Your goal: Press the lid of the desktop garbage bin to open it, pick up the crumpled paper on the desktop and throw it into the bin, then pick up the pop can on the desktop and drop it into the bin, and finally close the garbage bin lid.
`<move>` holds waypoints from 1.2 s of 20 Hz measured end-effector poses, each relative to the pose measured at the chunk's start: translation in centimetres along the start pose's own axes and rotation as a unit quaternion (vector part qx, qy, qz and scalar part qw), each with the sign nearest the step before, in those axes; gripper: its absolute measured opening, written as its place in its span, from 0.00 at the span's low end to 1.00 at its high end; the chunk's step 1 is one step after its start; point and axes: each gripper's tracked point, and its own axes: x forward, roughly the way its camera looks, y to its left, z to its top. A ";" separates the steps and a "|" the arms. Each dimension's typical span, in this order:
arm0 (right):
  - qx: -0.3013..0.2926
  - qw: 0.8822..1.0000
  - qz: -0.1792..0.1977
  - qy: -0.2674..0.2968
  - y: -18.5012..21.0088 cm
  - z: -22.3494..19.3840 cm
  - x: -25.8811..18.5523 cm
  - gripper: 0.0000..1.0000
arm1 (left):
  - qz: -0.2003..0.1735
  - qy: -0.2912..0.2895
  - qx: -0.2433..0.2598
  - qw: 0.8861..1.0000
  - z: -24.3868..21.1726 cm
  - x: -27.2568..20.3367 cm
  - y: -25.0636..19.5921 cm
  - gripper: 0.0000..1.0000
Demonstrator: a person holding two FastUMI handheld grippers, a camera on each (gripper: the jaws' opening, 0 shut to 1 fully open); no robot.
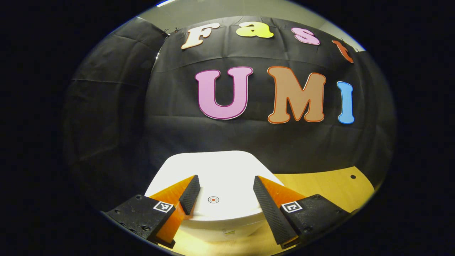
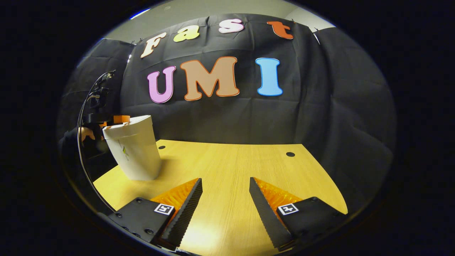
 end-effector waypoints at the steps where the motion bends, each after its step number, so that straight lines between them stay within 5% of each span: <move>1: -0.002 1.000 0.003 -0.007 0.3 0.6 -0.3 0.90 | -0.001 -0.008 0.005 1.000 0.1 0.1 0.1 0.94; 9: -0.002 0.995 -0.019 -0.100 -0.3 9.3 -2.2 0.92 | -0.041 -0.068 -0.065 0.995 4.4 -3.4 -2.7 0.93; 18: 0.011 0.987 -0.016 -0.161 0.2 13.4 -4.0 0.95 | -0.153 -0.143 -0.007 0.978 7.5 -13.4 -14.8 0.92; 24: 0.015 0.986 0.003 -0.166 -0.4 12.8 -5.2 0.95 | -0.172 -0.129 -0.022 0.976 5.3 -17.3 -18.6 0.92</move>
